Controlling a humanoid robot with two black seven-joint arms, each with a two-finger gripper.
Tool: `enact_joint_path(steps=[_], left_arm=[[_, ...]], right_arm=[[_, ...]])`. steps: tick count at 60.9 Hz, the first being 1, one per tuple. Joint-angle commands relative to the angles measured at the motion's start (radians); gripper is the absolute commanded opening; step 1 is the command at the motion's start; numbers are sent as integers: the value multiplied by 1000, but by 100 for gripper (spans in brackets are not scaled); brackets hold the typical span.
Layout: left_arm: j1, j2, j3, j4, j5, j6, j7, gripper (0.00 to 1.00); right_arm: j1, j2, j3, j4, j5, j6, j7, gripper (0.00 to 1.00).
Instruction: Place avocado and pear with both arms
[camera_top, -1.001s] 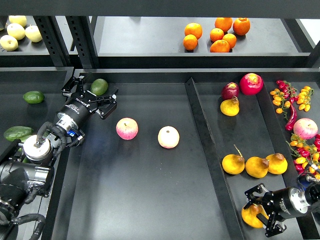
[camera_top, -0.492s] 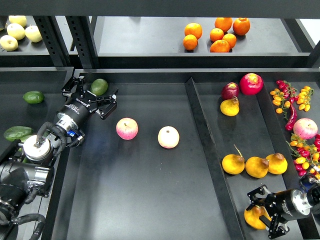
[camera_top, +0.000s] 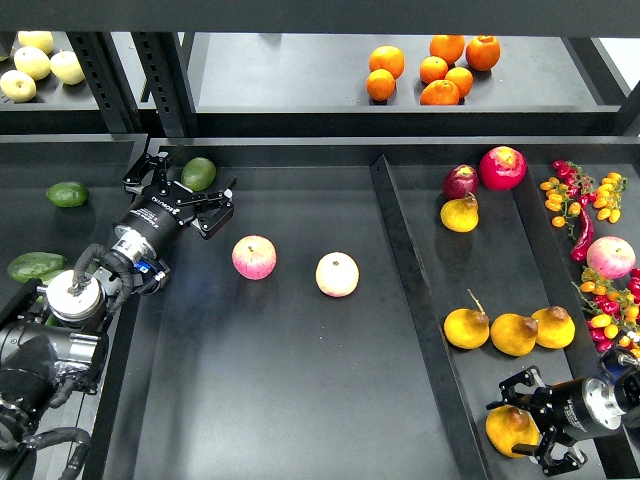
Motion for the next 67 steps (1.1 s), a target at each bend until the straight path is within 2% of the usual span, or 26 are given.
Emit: enact_joint_path(steps=[1,39,56,67], left_arm=[[0,0,0,0,0,0,0,99],[0,0,-1,2,0,0,0,99],[0,0,0,0,0,0,2,99],[0,0,2,-6,0,0,2,99]], right_arm=[[20,-12,14,10,13,0,0,99],[133,-38,32,40,105,0,0,99],[135,-18,172,18,141,0,0,99],[138,70,351,-84,156,0,0,99]])
